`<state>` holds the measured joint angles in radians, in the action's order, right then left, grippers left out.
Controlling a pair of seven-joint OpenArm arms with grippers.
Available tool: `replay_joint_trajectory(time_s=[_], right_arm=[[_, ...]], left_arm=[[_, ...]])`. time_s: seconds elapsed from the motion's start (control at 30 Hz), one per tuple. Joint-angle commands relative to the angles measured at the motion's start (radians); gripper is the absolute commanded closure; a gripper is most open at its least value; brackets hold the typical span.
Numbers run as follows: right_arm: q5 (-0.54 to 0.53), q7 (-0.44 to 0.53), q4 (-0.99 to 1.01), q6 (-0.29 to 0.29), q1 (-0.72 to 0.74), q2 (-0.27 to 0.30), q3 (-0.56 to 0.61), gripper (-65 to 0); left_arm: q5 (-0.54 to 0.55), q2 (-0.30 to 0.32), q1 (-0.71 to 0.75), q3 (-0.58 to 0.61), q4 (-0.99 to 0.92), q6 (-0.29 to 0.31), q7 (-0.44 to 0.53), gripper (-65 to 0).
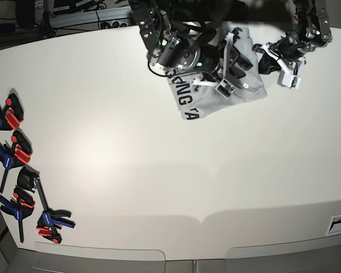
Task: Fold the T-shirt properly
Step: 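Grasp the shirt's end with the right gripper and lift it, then fold the lifted end over the shirt with the right gripper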
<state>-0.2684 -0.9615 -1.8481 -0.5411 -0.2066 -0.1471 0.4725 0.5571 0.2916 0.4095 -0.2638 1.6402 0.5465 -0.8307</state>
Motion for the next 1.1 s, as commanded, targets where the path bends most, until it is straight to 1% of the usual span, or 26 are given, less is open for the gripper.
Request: replay_joint_trajectory(time_s=[0.0, 0.13, 0.2, 0.27, 0.37, 0.4, 0.43, 0.47, 0.5, 0.6, 0.67, 0.73, 0.8, 0.9, 0.97, 1.0, 1.07], right_arm=[[-0.024, 0.028, -0.02, -0.001, 0.01, -0.01, 0.006, -15.6], [-0.014, 0.03, -0.02, -0.002, 0.026, -0.01, 0.005, -15.6], [0.025, 0.031, -0.021, -0.001, 0.055, -0.01, 0.005, -15.6], [0.082, 0.031, -0.022, -0.001, 0.091, -0.01, 0.001, -15.6], [0.143, 0.031, -0.022, -0.001, 0.147, -0.01, -0.02, -15.5], [0.147, 0.03, -0.022, -0.001, 0.163, -0.01, -0.035, -14.6], [0.146, 0.03, -0.022, 0.0, 0.178, -0.01, -0.053, -12.0], [0.146, 0.026, -0.022, 0.0, 0.19, -0.01, -0.074, -6.7], [0.146, 0.02, -0.022, 0.0, 0.199, -0.01, -0.101, 0.0], [0.145, 0.013, -0.022, 0.0, 0.218, -0.01, -0.207, 0.0], [0.12, 0.011, -0.022, -0.001, 0.231, -0.01, -0.292, 0.0], [0.051, 0.007, -0.021, -0.011, 0.241, -0.003, -0.374, 0.0], [-0.042, -0.01, -0.018, -0.061, 0.245, 0.027, -0.443, 0.0], [-0.205, -0.066, 0.025, -0.15, 0.245, 0.053, -0.497, 0.0], [-0.292, -0.107, 0.074, -0.157, 0.245, 0.061, -0.497, 0.0], [-0.319, -0.125, 0.101, -0.157, 0.248, 0.061, -0.491, 0.0], [-0.32, -0.14, 0.164, -0.157, 0.261, 0.061, -0.464, 0.0]], left_arm=[[-0.014, 0.008, 0.006, -0.003, 0.005, -0.005, -0.028, 0.0], [-0.014, 0.012, 0.003, -0.003, 0.005, -0.005, -0.026, 0.0], [-0.006, 0.028, 0.004, -0.003, 0.01, -0.005, -0.005, 0.0], [0.026, 0.05, 0.004, -0.01, 0.026, -0.005, -0.006, 0.0], [0.113, 0.078, 0.007, -0.041, 0.071, -0.005, -0.023, 0.0], [0.147, 0.083, 0.009, -0.056, 0.089, -0.005, -0.036, 0.0], [0.184, 0.086, 0.01, -0.071, 0.108, -0.004, -0.05, 0.0], [0.22, 0.086, 0.012, -0.085, 0.129, 0.0, -0.072, 0.0], [0.254, 0.086, 0.015, -0.095, 0.151, 0.019, -0.097, 0.0], [0.378, 0.085, 0.047, -0.102, 0.229, 0.095, -0.154, 0.0], [0.463, 0.077, 0.078, -0.101, 0.284, 0.144, -0.177, 0.0], [0.496, 0.056, 0.095, -0.099, 0.336, 0.152, -0.201, 0.0], [0.494, 0.043, 0.097, -0.087, 0.367, 0.152, -0.205, 0.0], [0.464, 0.041, 0.095, -0.039, 0.369, 0.152, -0.201, 0.0], [0.413, 0.041, 0.095, 0.013, 0.369, 0.152, -0.197, 0.0], [0.386, 0.041, 0.095, 0.041, 0.369, 0.152, -0.191, 0.0], [0.338, 0.04, 0.095, 0.091, 0.369, 0.152, -0.189, 0.0]])
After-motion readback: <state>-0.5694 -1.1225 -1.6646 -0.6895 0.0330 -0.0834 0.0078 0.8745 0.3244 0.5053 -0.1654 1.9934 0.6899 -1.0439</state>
